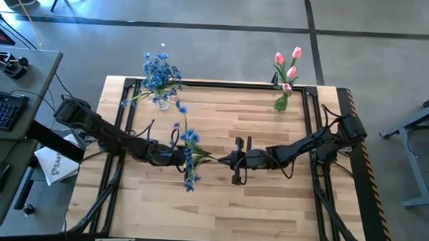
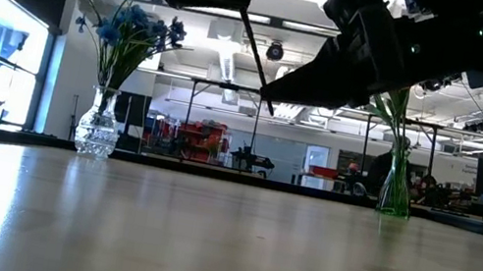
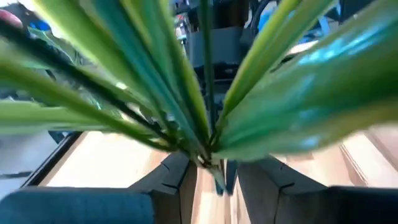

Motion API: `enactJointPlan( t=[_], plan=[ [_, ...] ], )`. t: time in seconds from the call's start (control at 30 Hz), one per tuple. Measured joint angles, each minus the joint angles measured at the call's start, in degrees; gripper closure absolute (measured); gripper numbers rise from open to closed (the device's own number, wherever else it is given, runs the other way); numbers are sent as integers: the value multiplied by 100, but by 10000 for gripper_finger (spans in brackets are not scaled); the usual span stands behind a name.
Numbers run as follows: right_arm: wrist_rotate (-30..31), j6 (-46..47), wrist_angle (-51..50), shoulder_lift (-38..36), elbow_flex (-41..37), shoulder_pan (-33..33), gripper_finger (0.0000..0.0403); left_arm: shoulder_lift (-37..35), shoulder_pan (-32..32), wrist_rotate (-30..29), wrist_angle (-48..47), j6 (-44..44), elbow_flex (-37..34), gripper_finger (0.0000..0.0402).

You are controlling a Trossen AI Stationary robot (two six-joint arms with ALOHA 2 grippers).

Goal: Sort flowers into vase by color
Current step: Put the blue flowers into the transparent vase

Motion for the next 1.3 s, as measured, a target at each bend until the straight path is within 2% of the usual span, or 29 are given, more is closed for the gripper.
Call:
enactJointPlan(
  t=[0.13, 0.23, 0.43, 0.6, 0.7, 1.1, 1.3],
  plan=[
    [51, 86, -14, 0, 0, -9, 400, -276, -56, -36, -397, -88, 11, 321],
    [322, 346, -56, -2, 2, -14, 383, -494, -142, -289, -798, -89, 11, 339],
    [377, 518, -369, -2, 2, -125, 305, -1024, -383, -1330, -1556, -102, 11, 394],
    [377, 488, -399, -2, 2, -149, 249, -1409, -479, -1574, -1788, -193, 15, 395],
    [374, 484, -479, -2, 2, -149, 228, -1682, -534, -2031, -2335, -434, 15, 399],
    [369, 618, -712, -2, 2, -149, 215, -3783, -332, -4720, -6262, -2619, 15, 401],
    [369, 618, -708, -2, 2, -149, 215, -4242, 28, -5228, -7273, -3342, -45, 401]
  ],
)
